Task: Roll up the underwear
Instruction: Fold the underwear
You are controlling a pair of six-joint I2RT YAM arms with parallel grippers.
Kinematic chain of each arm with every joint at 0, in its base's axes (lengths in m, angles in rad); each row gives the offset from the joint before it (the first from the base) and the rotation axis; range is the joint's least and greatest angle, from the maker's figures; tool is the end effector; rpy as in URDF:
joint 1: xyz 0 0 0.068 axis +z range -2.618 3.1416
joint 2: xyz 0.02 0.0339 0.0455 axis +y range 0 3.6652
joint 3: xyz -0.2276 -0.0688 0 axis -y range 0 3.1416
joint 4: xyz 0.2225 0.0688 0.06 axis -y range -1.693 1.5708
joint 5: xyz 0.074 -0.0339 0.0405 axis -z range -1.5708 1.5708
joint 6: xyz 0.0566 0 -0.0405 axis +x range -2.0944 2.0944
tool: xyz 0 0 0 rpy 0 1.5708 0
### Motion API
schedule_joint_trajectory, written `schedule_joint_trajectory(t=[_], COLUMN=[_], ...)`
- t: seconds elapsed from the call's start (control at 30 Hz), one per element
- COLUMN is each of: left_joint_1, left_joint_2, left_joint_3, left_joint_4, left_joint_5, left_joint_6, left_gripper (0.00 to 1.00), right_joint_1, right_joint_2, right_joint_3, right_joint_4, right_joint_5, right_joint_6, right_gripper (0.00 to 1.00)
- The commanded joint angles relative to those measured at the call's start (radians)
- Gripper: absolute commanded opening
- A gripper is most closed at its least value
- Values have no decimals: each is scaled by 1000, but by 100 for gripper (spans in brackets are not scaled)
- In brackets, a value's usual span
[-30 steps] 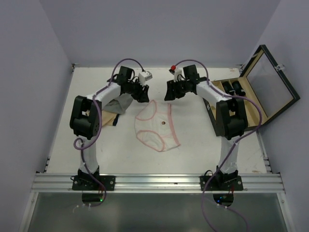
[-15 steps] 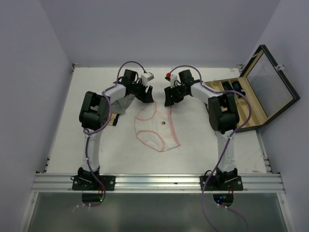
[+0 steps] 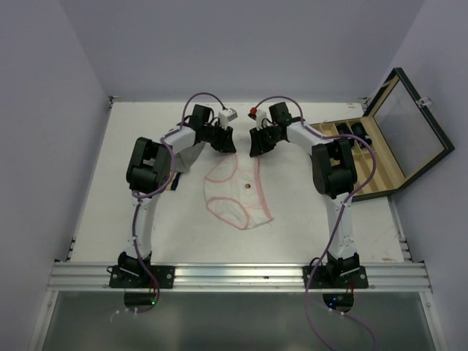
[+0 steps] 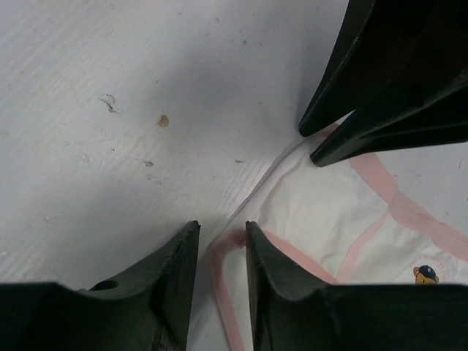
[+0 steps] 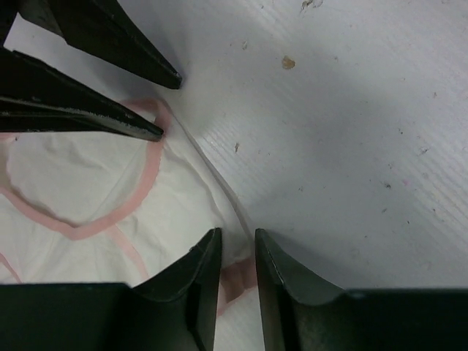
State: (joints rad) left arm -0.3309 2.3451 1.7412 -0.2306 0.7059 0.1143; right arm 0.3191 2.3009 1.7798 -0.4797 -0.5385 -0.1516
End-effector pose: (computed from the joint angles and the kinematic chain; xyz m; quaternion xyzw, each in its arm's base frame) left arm 0.4373 -0.1890 0.1125 0.3146 0.8264 -0.3571 0.3009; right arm 0.4284 0.1721 0.1211 -0.2884 0.8821 0.2771 0.2487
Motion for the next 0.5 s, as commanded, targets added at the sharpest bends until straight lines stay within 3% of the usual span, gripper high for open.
schedule_joint_trajectory(t=[0.0, 0.17, 0.47], left_joint_1=[-11, -11, -10], left_joint_2=[17, 0, -1], left_joint_3=[26, 21, 63], left_joint_4=[-32, -58, -47], left_joint_5=[29, 30, 66], left_joint_6=[-1, 21, 7], left_gripper=[34, 26, 0], right_joint_1=[-8, -11, -15], right_joint_2=[5, 0, -17], right_joint_3=[27, 36, 55], right_joint_4=[-43, -79, -80], right_joint_5=[-21, -34, -75], right_joint_6=[-17, -45, -32], right_gripper=[28, 22, 3])
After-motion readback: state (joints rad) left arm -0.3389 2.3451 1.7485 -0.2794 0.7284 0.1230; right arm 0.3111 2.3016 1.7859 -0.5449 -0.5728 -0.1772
